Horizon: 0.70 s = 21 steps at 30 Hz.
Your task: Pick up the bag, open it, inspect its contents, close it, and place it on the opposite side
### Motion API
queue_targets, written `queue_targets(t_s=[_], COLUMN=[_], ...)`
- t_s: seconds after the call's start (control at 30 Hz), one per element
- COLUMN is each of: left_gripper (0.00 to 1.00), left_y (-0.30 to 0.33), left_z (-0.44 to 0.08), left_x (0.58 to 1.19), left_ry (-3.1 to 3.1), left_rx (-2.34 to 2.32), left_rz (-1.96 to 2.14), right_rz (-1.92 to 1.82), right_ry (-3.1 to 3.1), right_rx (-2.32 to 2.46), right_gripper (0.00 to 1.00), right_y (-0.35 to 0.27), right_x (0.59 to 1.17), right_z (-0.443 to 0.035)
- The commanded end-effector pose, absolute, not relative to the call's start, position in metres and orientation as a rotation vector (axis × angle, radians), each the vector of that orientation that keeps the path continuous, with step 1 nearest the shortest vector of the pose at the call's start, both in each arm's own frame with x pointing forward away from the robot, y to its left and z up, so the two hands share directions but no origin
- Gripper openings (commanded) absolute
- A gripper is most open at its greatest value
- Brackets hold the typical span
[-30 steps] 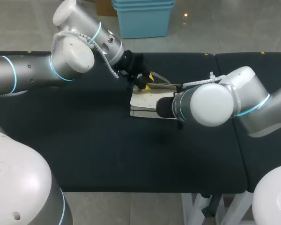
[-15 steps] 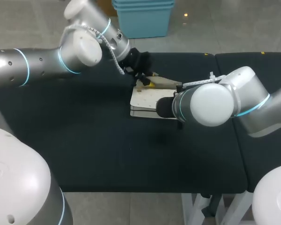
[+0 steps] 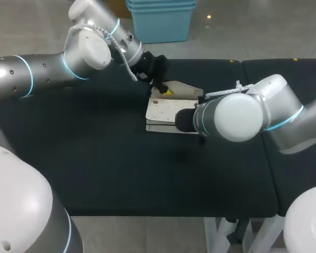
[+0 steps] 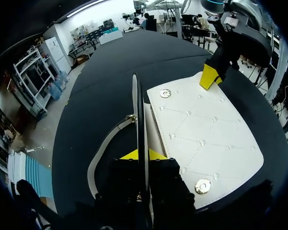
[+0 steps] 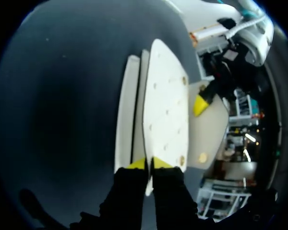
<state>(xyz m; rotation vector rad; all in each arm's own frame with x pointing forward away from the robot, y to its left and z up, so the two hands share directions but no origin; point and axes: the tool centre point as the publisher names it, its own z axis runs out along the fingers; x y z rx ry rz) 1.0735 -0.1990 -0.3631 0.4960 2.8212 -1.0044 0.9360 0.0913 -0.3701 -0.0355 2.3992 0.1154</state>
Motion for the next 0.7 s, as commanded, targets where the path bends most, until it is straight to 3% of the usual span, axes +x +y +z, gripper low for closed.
queue_targets(t_s=[0.03, 0.7], left_gripper=[0.00, 0.00], left_y=[-0.194, -0.193], left_z=[-0.360, -0.341], left_x=[1.073, 1.081], left_ry=[2.804, 2.796], left_rx=[0.497, 0.437], left_rz=[-1.040, -1.071], right_rz=[0.145, 0.177], right_ry=[2.310, 2.356], right_rx=[-0.049, -0.084], right_gripper=[1.00, 1.00], right_y=[0.087, 0.081], right_x=[0.932, 0.912], right_z=[-0.365, -0.291])
